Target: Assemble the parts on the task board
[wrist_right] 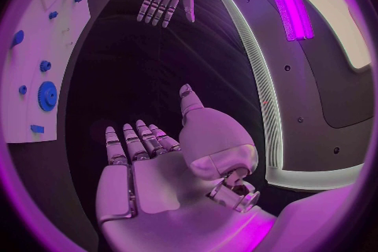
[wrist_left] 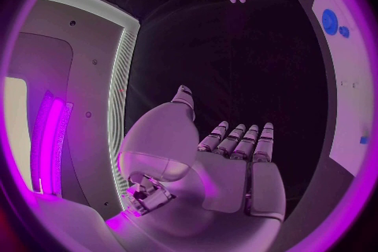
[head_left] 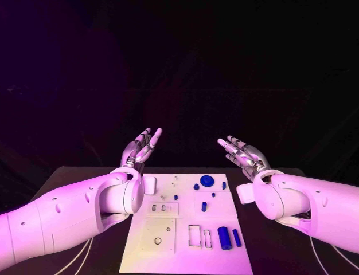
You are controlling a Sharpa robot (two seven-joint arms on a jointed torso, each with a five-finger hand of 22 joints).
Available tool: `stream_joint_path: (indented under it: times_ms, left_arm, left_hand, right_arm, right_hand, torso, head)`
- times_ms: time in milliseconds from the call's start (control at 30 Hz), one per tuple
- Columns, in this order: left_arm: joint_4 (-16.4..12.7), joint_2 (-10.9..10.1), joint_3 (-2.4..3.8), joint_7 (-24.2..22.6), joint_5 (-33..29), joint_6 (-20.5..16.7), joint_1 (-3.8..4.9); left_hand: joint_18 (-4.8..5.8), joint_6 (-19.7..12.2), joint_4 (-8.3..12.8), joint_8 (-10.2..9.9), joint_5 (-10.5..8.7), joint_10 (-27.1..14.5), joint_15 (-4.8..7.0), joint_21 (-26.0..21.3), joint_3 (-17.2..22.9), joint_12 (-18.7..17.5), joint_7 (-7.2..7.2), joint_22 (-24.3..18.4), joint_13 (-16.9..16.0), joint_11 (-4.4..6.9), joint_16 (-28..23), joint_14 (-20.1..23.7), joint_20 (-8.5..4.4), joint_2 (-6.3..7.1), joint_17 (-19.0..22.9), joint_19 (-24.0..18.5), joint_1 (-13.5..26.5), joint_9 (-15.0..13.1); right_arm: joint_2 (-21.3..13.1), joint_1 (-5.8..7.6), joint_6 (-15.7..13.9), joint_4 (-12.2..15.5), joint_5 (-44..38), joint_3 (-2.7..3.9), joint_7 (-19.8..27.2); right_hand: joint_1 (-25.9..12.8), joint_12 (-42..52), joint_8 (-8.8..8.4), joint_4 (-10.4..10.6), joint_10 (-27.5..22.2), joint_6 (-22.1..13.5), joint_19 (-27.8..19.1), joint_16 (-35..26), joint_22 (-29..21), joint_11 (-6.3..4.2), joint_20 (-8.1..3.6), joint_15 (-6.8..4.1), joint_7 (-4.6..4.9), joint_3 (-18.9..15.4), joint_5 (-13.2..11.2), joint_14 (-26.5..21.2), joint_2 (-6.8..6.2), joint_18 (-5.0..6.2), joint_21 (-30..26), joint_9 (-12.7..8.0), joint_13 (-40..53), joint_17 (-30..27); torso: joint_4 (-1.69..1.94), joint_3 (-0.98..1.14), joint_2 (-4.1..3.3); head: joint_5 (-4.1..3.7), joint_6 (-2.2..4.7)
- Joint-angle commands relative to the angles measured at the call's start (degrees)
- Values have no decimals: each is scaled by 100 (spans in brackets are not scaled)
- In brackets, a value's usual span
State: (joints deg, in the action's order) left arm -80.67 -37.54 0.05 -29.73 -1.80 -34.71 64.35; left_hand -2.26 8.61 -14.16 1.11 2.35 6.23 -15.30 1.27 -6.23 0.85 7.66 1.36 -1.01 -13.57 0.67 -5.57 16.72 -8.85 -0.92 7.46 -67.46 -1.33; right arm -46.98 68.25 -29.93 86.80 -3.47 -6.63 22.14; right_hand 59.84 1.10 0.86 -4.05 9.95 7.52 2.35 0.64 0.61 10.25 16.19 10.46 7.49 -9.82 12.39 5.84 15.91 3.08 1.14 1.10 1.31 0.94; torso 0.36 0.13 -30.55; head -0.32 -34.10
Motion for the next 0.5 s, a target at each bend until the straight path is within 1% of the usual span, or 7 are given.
stream_joint_path:
  times_ms: [33,200,233,267,333,400,500]
  left_arm:
    - [8,10,3,-176,-33,411,6]
    - [8,10,3,-176,-33,411,6]
    - [61,-74,2,-156,-34,528,7]
    - [60,-91,2,-157,-34,542,7]
    - [56,-134,2,-156,-14,586,8]
    - [49,-180,2,-123,48,652,8]
    - [41,-233,1,-73,158,756,10]
  left_hand:
    - [-92,58,-39,31,36,20,-47,28,-4,22,846,6,-9,-50,32,-14,43,-14,-10,6,-109,-8]
    - [-100,303,36,87,41,373,-51,49,41,104,928,18,-63,-160,138,-454,39,29,-84,63,-206,-45]
    - [-103,422,62,119,28,591,-39,73,53,164,939,33,-97,-195,203,-677,40,44,-121,136,-242,-64]
    - [-107,613,99,172,13,929,-16,114,69,260,938,57,-147,-236,297,-972,39,65,-168,252,-294,-94]
    - [-160,1266,245,356,49,1832,111,426,124,518,946,240,-262,-193,729,-2267,26,140,-370,1141,-498,-192]
    - [-237,2110,408,615,59,3046,229,793,159,903,905,434,-421,-100,1094,-3328,-13,244,-521,2085,-705,-321]
    - [-464,3275,570,979,63,3863,410,1230,216,1194,842,633,-519,10,1403,-4042,-48,292,-631,3026,-919,-494]
  right_arm:
    - [-22,75,920,-38,-402,-52,-458]
    - [-40,138,1088,-63,-460,-103,-541]
    - [-17,138,499,-123,-1519,-102,-286]
    - [-17,138,407,-138,-1675,-101,-280]
    - [-27,140,238,-185,-2040,-100,-293]
    - [-42,151,155,-226,-2355,-99,-334]
    - [-51,168,119,-267,-2690,-98,-411]
  right_hand:
    - [359,61,72,-136,278,305,145,91,44,132,71,95,583,-23,49,309,20,114,96,42,36,45]
    - [1197,355,331,-778,1806,1526,1022,466,231,320,71,220,694,360,-150,1847,-132,198,546,185,176,200]
    - [1284,401,367,-840,2105,1736,1242,520,269,345,65,243,694,410,-139,2128,-161,254,648,201,189,213]
    - [1388,444,405,-918,2442,1986,1609,579,331,360,61,251,669,471,-120,2471,-201,337,817,215,198,224]
    - [1618,580,509,-1121,3420,2669,2749,799,512,325,54,191,634,631,-89,3611,-302,503,1327,254,238,287]
    - [1711,629,557,-1212,3829,3100,3204,879,562,233,52,88,638,721,-70,4096,-386,623,1506,266,243,312]
    - [1826,671,646,-1242,4166,3758,3775,933,629,124,23,-41,616,835,-76,4516,-477,750,1727,296,244,342]
  torso:
    - [1,-1,0]
    - [1,-1,0]
    - [-28,-11,29]
    - [-33,-11,25]
    - [-44,-11,15]
    - [-42,-6,8]
    - [-44,-3,-9]
  head:
    - [0,-2]
    - [0,-2]
    - [11,-72]
    - [10,-85]
    - [17,-105]
    - [14,-120]
    - [11,-139]
